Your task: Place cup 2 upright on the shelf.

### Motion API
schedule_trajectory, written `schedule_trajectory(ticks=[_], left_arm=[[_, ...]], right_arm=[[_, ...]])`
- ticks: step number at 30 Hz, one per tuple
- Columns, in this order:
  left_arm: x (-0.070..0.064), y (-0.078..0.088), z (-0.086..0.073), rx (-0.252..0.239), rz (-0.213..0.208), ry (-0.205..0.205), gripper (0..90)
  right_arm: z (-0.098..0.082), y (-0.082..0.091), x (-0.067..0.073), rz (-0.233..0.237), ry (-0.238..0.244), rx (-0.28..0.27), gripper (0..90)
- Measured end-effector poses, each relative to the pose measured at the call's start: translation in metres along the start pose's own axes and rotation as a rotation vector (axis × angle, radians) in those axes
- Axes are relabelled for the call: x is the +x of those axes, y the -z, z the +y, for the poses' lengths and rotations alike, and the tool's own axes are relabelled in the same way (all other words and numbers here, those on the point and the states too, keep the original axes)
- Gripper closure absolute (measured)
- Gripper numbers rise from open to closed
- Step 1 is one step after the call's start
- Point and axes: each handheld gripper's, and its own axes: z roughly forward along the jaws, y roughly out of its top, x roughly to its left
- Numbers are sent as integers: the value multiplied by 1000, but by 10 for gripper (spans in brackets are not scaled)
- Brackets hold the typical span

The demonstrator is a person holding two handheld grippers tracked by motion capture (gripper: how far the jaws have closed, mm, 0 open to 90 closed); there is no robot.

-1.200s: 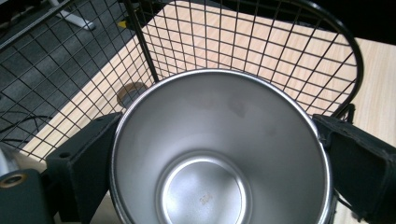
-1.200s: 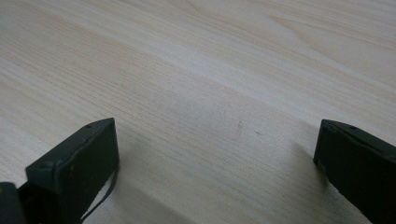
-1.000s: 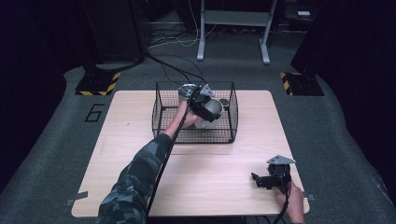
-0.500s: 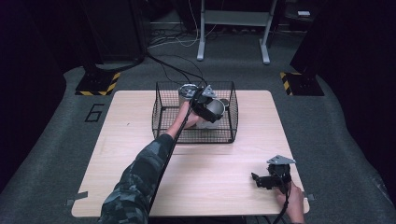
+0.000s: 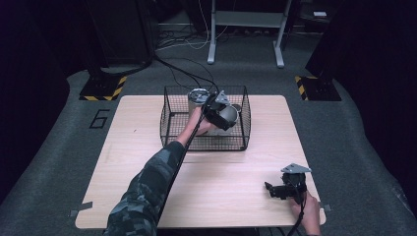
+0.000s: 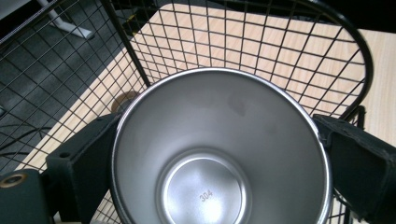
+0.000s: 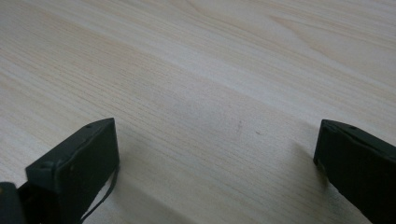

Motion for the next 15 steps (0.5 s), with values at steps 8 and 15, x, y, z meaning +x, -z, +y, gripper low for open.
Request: schedule_trajectory(ticks=[8,15], left_arm=[[-3,-5,1,11,-13,-7,59],[-3,-15,-1,40,-28,-10,59]], right_arm=[[0,0,0,6,-2,-2,0],[0,0,0,-2,2,-2,0]])
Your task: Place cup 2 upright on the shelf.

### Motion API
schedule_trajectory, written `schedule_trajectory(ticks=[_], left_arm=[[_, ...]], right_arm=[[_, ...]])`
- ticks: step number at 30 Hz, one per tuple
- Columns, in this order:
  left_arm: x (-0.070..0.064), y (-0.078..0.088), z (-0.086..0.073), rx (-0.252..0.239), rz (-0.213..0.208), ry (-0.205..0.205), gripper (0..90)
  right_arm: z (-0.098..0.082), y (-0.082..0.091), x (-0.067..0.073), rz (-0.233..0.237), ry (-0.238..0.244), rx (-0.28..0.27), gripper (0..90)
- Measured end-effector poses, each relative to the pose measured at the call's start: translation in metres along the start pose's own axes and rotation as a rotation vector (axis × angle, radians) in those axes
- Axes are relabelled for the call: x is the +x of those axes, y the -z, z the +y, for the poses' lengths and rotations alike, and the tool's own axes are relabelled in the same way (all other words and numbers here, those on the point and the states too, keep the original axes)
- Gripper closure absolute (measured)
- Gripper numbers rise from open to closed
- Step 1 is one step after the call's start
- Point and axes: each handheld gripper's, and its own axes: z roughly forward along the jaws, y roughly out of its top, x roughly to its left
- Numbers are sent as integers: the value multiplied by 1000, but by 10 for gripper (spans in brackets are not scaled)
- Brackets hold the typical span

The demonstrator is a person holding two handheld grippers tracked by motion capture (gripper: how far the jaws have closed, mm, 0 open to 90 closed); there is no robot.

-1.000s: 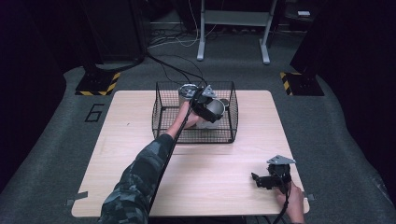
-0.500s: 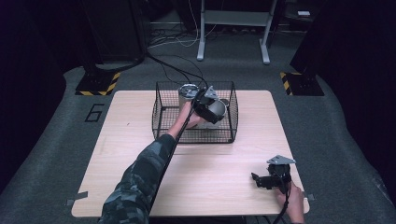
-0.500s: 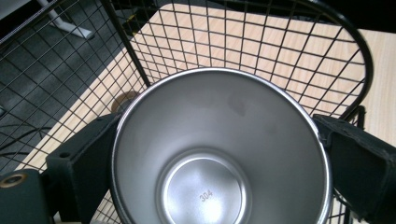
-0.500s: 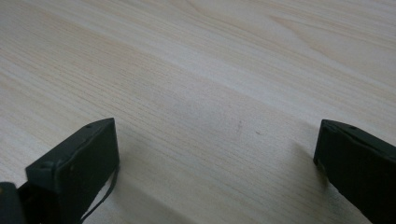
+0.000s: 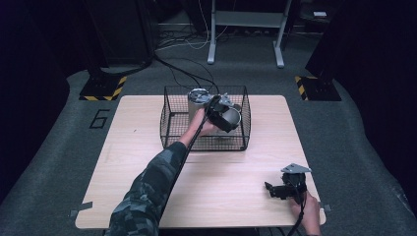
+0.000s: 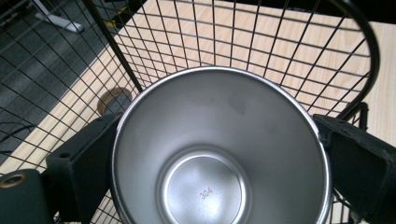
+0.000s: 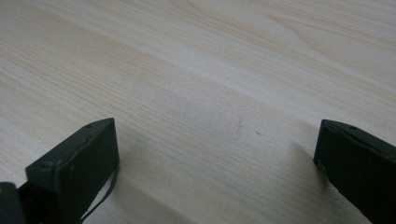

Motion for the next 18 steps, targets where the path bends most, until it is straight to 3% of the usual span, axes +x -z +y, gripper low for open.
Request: schedule_trajectory(ticks=[7,18], left_arm=[[3,-8,-4,55,-11,-3,59],[5,-12,-6,71,-18,25,57]], right_arm=[[0,0,0,1,-1,-3,0],[0,0,0,-1,1,-5,0]])
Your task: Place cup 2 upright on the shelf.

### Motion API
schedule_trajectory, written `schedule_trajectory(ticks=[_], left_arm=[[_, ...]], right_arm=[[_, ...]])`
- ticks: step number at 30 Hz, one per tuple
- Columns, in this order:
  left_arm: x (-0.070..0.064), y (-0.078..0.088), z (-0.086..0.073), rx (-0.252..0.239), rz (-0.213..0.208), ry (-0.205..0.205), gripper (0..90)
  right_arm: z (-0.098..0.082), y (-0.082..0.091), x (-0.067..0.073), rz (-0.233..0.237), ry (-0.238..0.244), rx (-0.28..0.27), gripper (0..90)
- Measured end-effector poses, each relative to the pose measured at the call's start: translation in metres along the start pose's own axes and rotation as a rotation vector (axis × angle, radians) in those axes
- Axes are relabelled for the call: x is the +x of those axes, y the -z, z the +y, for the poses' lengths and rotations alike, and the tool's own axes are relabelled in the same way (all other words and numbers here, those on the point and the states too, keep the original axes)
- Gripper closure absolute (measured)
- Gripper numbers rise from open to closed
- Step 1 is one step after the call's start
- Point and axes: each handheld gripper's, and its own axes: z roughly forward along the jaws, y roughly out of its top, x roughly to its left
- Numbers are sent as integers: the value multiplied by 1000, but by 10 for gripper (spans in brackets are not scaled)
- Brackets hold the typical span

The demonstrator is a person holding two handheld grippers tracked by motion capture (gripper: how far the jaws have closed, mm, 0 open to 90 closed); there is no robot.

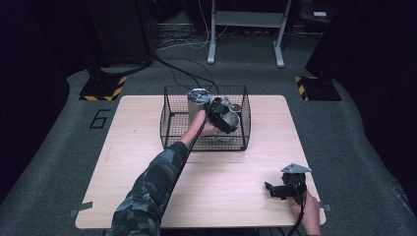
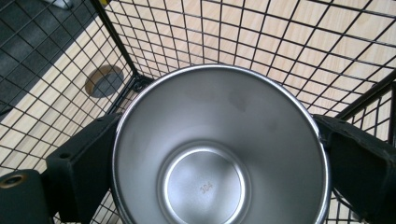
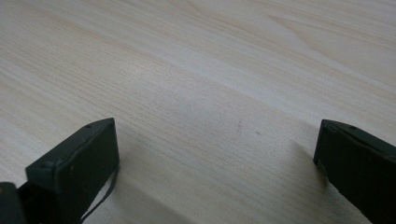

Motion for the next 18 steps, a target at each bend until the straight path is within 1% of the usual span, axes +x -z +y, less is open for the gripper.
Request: schedule_trajectory(ticks=[1,6,9,11,12,14,18], left_arm=[[0,0,0,1,1,6,57],[0,0,0,7,-6,6,56],[-1,1,0,8,-4,-2,55],[0,2,1,16,-3,-16,54],[-1,1,1,12,8,-8,54],[-2,2,2,19,15,-23,54],[-3,2,3,20,29,-32,52]], right_arm=[[0,0,0,1,0,5,0],[0,0,0,6,-2,3,0],[0,0,0,-1,1,3,0],[0,0,0,7,-7,3,0],[0,1,0,6,-6,4,0],[0,0,0,-1,0,4,0],[0,0,0,1,-2,5,0]])
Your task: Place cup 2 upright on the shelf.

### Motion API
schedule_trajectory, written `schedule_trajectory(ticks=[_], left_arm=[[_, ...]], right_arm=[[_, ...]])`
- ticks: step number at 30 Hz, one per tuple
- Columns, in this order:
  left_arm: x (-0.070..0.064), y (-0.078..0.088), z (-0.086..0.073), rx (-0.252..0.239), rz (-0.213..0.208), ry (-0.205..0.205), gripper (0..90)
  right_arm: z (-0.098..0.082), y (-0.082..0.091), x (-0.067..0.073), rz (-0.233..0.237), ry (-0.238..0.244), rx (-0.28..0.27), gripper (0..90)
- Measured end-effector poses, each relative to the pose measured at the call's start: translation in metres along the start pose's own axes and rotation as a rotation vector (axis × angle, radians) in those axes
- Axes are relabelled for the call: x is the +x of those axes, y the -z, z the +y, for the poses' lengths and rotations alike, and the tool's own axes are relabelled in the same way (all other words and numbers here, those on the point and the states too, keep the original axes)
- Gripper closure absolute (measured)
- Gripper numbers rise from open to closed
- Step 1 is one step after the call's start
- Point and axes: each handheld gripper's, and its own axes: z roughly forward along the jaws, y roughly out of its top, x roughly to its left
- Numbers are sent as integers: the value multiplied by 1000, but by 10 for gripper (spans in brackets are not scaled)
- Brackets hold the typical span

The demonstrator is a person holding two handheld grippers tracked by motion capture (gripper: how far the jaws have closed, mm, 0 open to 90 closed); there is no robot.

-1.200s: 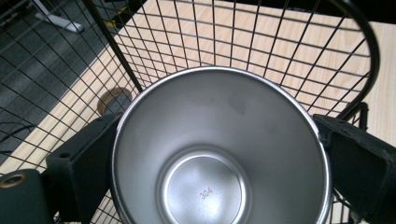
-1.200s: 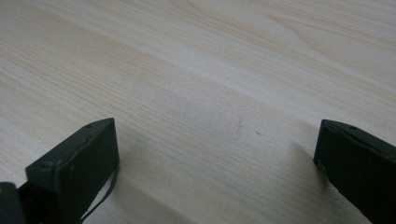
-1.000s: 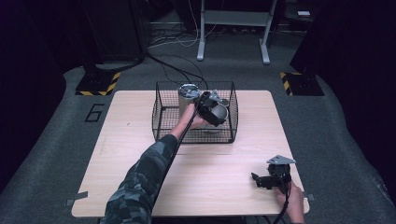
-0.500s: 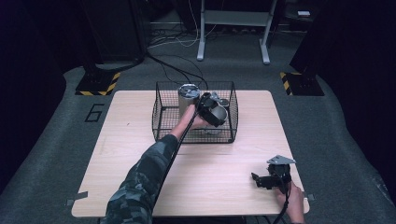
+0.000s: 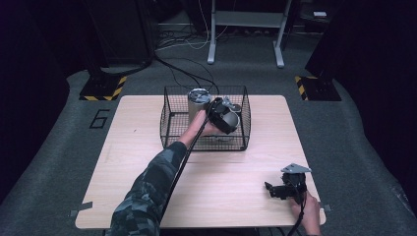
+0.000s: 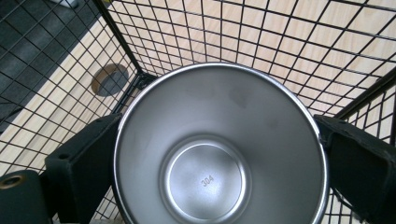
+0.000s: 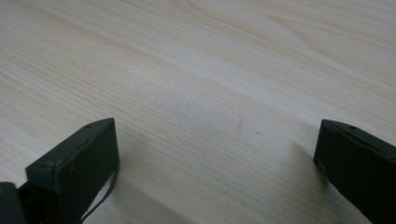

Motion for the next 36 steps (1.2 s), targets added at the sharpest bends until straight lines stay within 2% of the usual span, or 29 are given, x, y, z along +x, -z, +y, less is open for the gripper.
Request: schedule_trajectory(ticks=[1,2,4,5,10,20,26,34,36], left_arm=[[0,1,0,-2,2,-2,52],[1,3,1,-34,0,1,51],[0,5,2,-43,4,-2,47],[-1,9,4,-63,10,-6,41],[-4,18,9,-87,14,-20,22],[-9,36,12,-120,-14,-16,8],[-15,50,14,-141,-25,-28,8],[-20,69,8,-153,-20,-31,8],[-23,77,5,-171,-21,-22,9]], right_arm=[[0,0,0,3,2,-3,0],[0,0,0,0,3,-1,0],[0,0,0,1,4,2,0],[0,0,0,1,-1,3,0],[0,0,0,7,-3,4,0],[0,0,0,3,2,2,0],[0,0,0,4,0,2,0],[0,0,0,0,-3,-2,0],[0,0,0,1,-1,-3,0]])
